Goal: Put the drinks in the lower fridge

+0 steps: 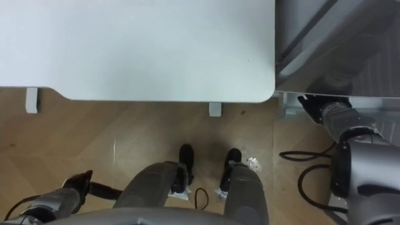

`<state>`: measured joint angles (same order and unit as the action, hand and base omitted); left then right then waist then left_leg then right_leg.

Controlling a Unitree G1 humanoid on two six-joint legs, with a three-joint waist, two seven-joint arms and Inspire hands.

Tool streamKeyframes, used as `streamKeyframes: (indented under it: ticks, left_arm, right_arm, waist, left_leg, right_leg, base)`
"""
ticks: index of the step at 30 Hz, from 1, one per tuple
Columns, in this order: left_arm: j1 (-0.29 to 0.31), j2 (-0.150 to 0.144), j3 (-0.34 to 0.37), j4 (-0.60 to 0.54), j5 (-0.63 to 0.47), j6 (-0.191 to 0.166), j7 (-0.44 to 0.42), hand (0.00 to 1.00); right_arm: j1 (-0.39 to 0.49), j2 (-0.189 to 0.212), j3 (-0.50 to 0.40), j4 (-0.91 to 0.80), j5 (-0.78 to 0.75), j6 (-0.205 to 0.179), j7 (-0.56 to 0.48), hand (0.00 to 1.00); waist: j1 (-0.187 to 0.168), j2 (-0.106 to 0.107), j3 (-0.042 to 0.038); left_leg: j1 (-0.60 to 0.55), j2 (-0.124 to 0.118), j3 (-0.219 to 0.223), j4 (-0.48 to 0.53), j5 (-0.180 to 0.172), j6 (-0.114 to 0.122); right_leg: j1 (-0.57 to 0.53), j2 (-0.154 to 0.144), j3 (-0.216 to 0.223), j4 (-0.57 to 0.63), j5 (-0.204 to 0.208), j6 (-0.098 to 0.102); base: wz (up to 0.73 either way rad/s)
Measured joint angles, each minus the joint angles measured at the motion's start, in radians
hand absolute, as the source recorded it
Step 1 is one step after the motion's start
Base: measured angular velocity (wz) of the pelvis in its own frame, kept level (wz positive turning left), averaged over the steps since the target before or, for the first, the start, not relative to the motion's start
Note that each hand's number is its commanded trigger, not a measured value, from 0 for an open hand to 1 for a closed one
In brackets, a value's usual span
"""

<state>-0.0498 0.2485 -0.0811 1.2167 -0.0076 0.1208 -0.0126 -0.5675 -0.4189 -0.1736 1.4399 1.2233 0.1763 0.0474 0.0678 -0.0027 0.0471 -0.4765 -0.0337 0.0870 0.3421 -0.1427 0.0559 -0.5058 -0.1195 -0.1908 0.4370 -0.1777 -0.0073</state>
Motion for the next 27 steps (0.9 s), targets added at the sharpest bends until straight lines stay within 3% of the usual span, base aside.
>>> streamKeyframes:
  ticks: [8, 12, 13, 16, 20, 23, 24, 27]
  left_arm:
    - [0.003, 0.0, 0.02, -0.003, -0.001, -0.008, 0.0, 0.0]
    - [0.005, 0.002, 0.039, 0.001, -0.002, -0.034, 0.002, 0.0]
    - [0.011, 0.004, 0.039, -0.002, -0.002, -0.036, 0.003, 0.0]
    - [0.017, 0.005, 0.04, -0.008, -0.001, -0.036, 0.004, 0.0]
    - [0.023, 0.001, 0.036, -0.007, -0.022, -0.035, 0.018, 0.0]
    - [0.046, -0.005, 0.047, -0.007, -0.043, -0.037, 0.033, 0.0]
    - [0.063, -0.005, 0.053, -0.01, -0.043, -0.04, 0.033, 0.0]
    - [0.104, -0.005, 0.095, -0.018, -0.043, -0.041, 0.038, 0.0]
  right_arm:
    - [0.067, 0.003, -0.001, 0.0, -0.021, 0.025, 0.028, 0.0]
    - [0.13, 0.011, -0.003, 0.001, -0.019, 0.027, 0.035, 0.0]
    - [0.151, 0.011, -0.002, 0.001, -0.017, 0.026, 0.039, 0.0]
    - [0.189, 0.011, 0.005, 0.0, -0.015, 0.021, 0.041, 0.0]
    - [0.243, 0.019, 0.026, -0.008, 0.012, 0.003, 0.045, 0.0]
    - [0.304, 0.049, 0.022, -0.018, 0.012, -0.017, 0.05, 0.0]
    - [0.34, 0.062, 0.022, -0.04, 0.013, -0.024, 0.049, 0.0]
    - [0.377, 0.073, 0.0, -0.065, 0.033, -0.034, 0.038, 0.0]
  waist:
    - [-0.027, -0.008, -0.0018]
    - [-0.037, -0.016, -0.0171]
    - [-0.036, -0.022, -0.0247]
    - [-0.033, -0.032, -0.0351]
    - [-0.035, -0.034, -0.039]
    - [-0.04, -0.037, -0.0433]
    - [-0.037, -0.038, -0.0482]
    - [-0.041, -0.039, -0.0526]
  left_leg:
    - [0.078, 0.002, 0.005, -0.027, 0.0, 0.0]
    - [0.14, 0.006, 0.004, -0.048, 0.0, 0.0]
    - [0.158, 0.006, 0.004, -0.055, 0.0, 0.0]
    - [0.194, 0.011, 0.0, -0.069, -0.001, -0.001]
    - [0.263, 0.017, -0.006, -0.101, -0.002, -0.003]
    - [0.324, 0.022, -0.009, -0.125, -0.006, -0.009]
    - [0.338, 0.022, -0.009, -0.132, -0.008, -0.013]
    - [0.358, 0.021, -0.008, -0.137, -0.012, -0.018]
  right_leg:
    - [0.081, 0.005, -0.002, -0.032, -0.002, 0.004]
    - [0.158, 0.024, -0.002, -0.081, 0.003, 0.01]
    - [0.177, 0.026, -0.005, -0.092, 0.004, 0.011]
    - [0.223, 0.036, -0.006, -0.127, 0.012, 0.013]
    - [0.304, 0.049, -0.014, -0.175, 0.027, 0.014]
    - [0.379, 0.061, -0.023, -0.225, 0.038, 0.013]
    - [0.395, 0.065, -0.022, -0.236, 0.038, 0.013]
    - [0.409, 0.07, -0.014, -0.237, 0.035, 0.009]
  base:
    - [0.0]
    - [0.06]
    - [0.0]
    - [0.0]
    - [0.01]
    - [0.0]
    - [-0.07]
    - [-0.07]
